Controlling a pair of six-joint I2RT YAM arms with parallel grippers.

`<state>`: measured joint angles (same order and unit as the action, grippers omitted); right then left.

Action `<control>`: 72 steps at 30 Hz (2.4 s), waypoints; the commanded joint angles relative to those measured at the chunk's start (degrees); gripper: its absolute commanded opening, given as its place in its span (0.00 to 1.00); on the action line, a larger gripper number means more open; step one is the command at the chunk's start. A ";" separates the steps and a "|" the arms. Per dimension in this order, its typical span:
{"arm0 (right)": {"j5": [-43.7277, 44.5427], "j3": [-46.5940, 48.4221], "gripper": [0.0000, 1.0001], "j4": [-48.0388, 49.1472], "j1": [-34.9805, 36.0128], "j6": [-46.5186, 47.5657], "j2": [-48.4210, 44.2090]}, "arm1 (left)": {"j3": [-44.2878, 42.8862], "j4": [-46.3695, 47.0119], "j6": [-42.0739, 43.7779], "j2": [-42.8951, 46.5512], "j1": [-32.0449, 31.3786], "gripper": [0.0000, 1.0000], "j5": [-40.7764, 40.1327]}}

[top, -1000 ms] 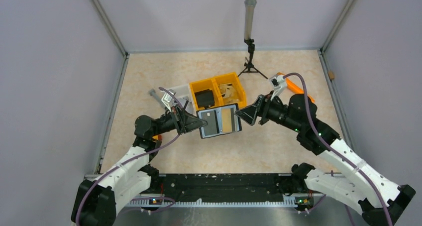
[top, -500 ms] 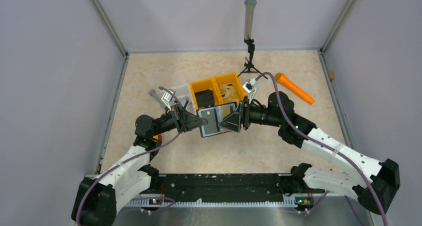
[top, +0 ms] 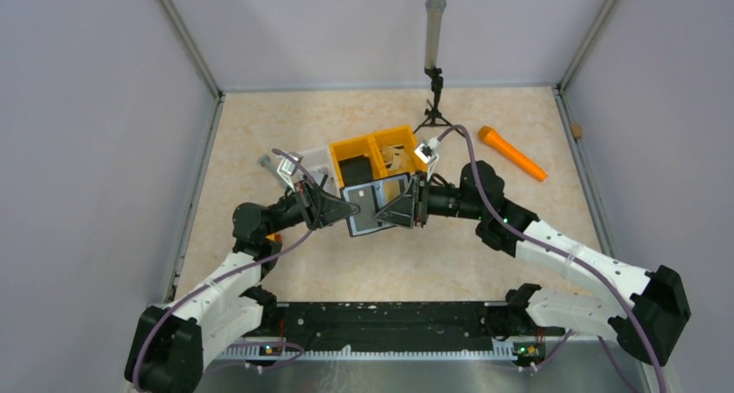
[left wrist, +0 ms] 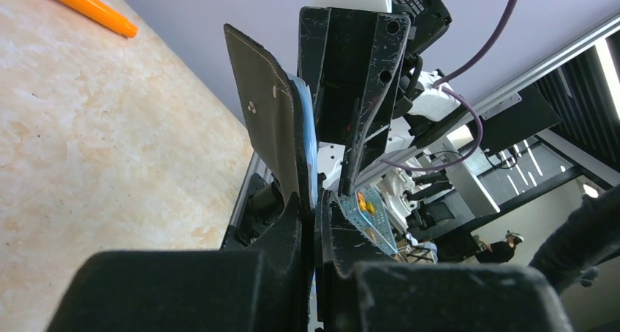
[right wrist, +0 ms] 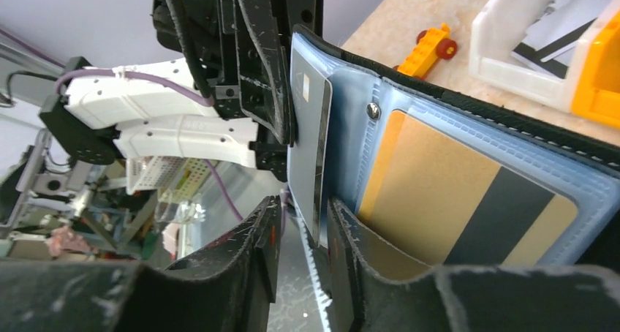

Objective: Take the credit cards out of the card holder
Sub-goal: Remove the credit card from the card holder.

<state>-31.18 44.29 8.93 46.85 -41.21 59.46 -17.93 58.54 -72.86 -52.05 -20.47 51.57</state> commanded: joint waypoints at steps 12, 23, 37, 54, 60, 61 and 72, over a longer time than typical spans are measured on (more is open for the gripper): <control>1.24 -2.28 0.00 9.64 0.66 -3.82 -2.43 | -0.60 2.67 0.53 1.71 -0.19 0.00 -0.29; 5.44 -3.50 0.00 6.47 0.61 -2.49 -5.33 | -0.79 2.16 0.58 1.58 -0.18 0.07 -0.60; 7.23 -4.72 0.00 2.20 -0.51 0.00 -7.78 | -0.09 1.56 1.17 4.93 -0.01 0.00 -2.15; -0.72 -6.08 0.00 11.82 -2.28 -5.04 -3.30 | -1.08 3.99 -0.52 1.17 0.00 0.48 0.15; -0.61 -5.01 0.00 12.71 -1.49 -5.33 -1.30 | -1.34 2.73 0.60 1.00 -0.02 0.42 0.02; -0.56 -5.01 0.00 12.70 -1.41 -5.33 -1.16 | -1.33 2.72 0.68 0.95 -0.01 0.36 -0.10; 2.86 -5.45 0.00 8.31 -1.85 -3.97 -4.61 | -0.57 1.11 1.66 4.21 -0.01 0.00 -2.23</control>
<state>-31.14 38.22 18.09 45.21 -46.65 57.93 -17.93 57.56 -72.03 -50.61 -20.47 50.89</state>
